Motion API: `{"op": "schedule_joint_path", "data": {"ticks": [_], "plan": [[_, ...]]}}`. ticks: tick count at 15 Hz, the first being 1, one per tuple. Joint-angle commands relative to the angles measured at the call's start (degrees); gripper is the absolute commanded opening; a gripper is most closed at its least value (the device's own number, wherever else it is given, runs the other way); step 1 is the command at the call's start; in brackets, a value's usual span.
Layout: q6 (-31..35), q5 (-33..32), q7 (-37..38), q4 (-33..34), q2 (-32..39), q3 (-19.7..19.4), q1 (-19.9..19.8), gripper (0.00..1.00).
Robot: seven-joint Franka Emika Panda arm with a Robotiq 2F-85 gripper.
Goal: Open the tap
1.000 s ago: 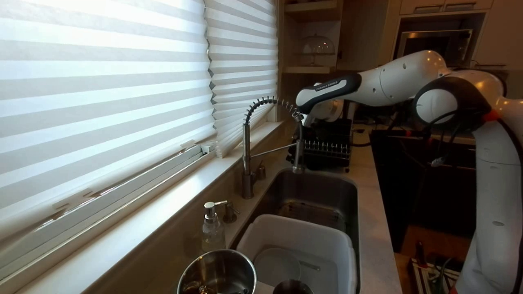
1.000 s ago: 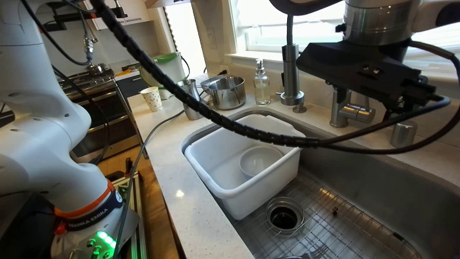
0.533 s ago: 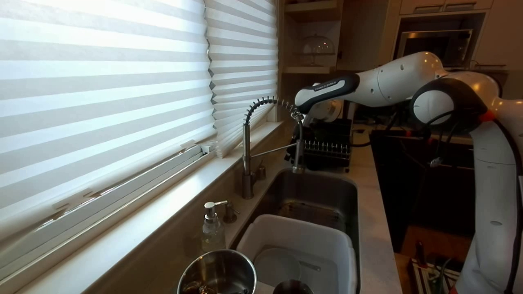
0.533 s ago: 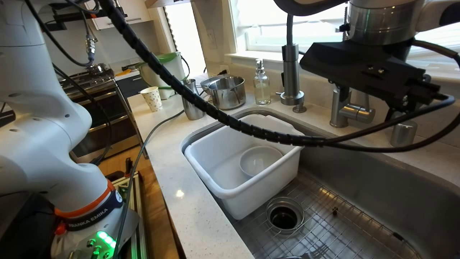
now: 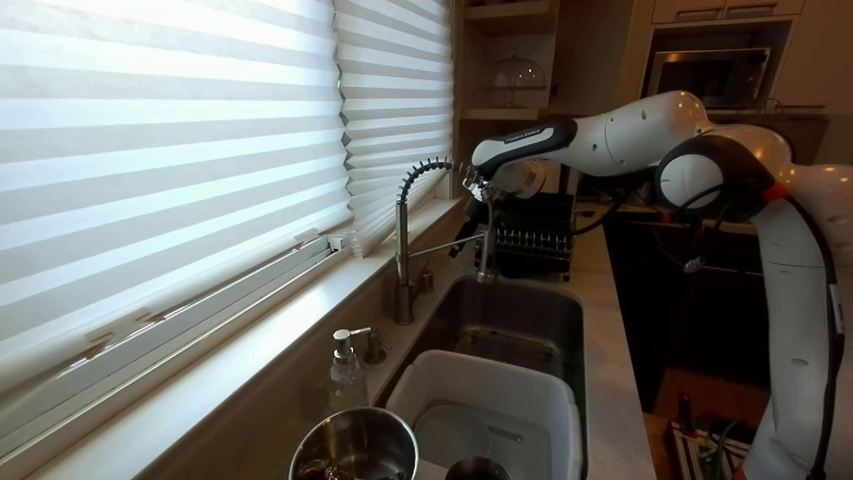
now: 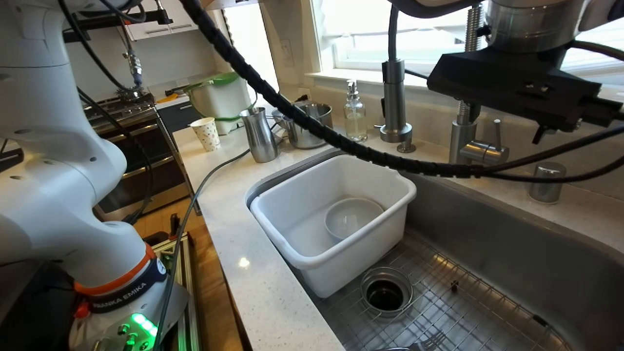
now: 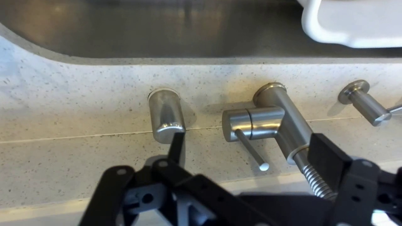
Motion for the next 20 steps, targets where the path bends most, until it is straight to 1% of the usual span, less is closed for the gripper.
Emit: {"op": "schedule_joint_path", "data": {"ticks": [1,5,11,16,20], "plan": [[-1.7,4.1,-3.6,5.4,4.5,2.0,-2.6,1.00],[-2.7,8.0,-3.6,9.2,8.3,3.6,-3.9,1.00],[-4.3,10.4,-2.1,14.3,13.0,5.2,-4.5,1.00],[-2.0,9.8,-2.5,16.4,15.1,5.7,-4.1,1.00],[-1.6,9.1,-2.4,17.9,15.9,5.8,-4.1,1.00]]}}
